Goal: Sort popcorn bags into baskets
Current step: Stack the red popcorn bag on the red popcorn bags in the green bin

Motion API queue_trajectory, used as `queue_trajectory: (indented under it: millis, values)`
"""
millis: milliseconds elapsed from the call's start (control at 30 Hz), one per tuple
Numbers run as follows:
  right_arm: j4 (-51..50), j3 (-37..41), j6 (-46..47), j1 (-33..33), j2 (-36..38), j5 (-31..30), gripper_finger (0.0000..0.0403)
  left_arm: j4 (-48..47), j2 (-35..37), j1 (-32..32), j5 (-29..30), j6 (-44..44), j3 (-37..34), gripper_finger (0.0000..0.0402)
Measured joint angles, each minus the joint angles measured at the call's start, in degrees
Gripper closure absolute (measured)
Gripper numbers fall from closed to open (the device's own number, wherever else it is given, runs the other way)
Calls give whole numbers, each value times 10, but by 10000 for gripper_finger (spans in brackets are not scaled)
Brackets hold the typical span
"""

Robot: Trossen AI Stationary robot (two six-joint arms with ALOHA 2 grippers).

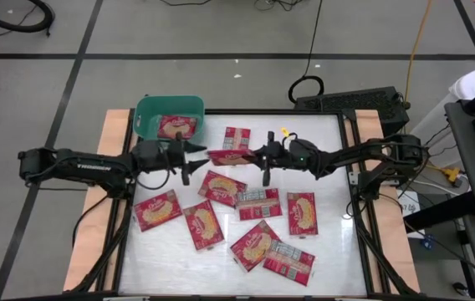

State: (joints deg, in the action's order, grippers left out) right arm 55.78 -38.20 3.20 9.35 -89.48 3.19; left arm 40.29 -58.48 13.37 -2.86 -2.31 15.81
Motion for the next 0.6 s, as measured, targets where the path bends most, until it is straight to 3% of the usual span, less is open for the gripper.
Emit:
queue_trajectory:
  millis: [300, 600]
  values:
    - [73, -5, 6, -5, -24, 0, 395, 20, -13, -10, -33, 12, 43, 190]
    - [80, -5, -8, -5, -24, 2, 394, 4, -23, -10, -57, 20, 70, 325]
